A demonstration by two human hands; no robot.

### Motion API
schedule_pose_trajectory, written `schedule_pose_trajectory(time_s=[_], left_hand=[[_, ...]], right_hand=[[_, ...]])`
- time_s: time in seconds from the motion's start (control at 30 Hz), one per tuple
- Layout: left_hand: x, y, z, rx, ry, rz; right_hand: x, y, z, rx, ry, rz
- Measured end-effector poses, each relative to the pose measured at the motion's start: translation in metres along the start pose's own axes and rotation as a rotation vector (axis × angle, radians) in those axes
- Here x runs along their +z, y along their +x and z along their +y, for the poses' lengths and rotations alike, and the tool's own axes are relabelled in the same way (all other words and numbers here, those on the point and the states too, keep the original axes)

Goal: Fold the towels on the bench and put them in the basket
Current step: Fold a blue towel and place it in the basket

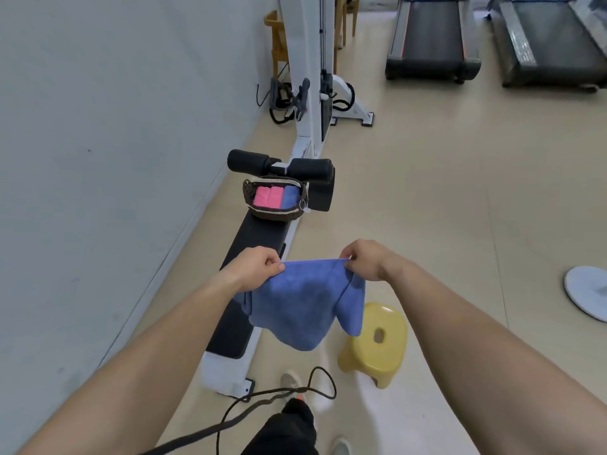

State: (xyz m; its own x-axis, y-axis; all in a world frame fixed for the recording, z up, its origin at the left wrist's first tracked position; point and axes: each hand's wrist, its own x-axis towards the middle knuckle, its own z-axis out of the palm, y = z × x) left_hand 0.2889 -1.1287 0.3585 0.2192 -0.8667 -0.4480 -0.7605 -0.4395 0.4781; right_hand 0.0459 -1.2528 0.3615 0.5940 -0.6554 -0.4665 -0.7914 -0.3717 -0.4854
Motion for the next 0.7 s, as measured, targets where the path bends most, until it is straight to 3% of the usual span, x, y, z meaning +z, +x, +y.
schedule_pose_trajectory(time_s=[0.43,0.7], left_hand=[[-0.111,0.178,-0.075,-0.041,-0.101,0.071],[-0.165,0.212,-0.148,-0.265,-0.284,0.143]], right_hand=[[-0.091,0.223,-0.083,-0.035,-0.178,-0.068],[-0.108,0.350,-0.175,-0.145,-0.346,-0.261]])
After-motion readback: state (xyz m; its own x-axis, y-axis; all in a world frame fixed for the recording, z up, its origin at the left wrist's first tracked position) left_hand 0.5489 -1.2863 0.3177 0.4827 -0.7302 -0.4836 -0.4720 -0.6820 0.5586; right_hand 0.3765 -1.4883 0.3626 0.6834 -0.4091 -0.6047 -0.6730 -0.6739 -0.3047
